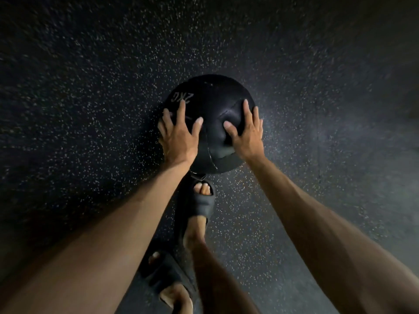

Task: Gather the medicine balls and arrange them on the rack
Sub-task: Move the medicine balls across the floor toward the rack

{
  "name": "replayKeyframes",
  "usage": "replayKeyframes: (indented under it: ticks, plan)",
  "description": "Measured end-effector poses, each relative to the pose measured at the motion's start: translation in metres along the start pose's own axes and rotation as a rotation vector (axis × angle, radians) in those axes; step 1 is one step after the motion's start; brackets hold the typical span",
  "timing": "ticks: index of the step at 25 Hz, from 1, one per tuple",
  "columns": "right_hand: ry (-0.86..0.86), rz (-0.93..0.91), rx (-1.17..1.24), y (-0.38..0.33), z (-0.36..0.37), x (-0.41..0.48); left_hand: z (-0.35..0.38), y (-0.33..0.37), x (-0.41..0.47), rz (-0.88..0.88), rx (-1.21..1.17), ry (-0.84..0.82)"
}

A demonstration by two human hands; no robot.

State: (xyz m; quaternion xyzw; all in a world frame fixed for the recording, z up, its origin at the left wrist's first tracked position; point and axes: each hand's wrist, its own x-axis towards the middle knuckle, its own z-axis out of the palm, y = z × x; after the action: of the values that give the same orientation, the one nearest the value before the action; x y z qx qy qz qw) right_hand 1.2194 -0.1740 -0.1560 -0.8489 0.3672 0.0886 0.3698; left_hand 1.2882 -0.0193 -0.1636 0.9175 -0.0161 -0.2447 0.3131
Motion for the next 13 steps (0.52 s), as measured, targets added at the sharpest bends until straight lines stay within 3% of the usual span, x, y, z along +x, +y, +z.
replayKeyframes:
  ticks: [2, 4, 7, 11, 13]
  plan:
    - [-0.025, 0.052, -0.029, -0.023, -0.009, 0.045, 0.002, -0.008, -0.007, 0.159, 0.096, 0.020]
    - [-0.058, 0.112, -0.064, -0.051, -0.016, 0.085, 0.003, -0.006, -0.002, 0.171, 0.108, -0.030]
    - [-0.071, 0.122, -0.108, -0.081, -0.013, 0.116, -0.004, 0.010, 0.028, 0.034, 0.014, -0.067]
    - [0.003, -0.177, -0.099, -0.083, -0.015, 0.111, -0.033, 0.033, 0.100, -0.189, -0.054, -0.090]
    - [0.000, -0.228, -0.056, -0.076, -0.012, 0.109, -0.045, 0.047, 0.132, -0.304, -0.128, -0.045]
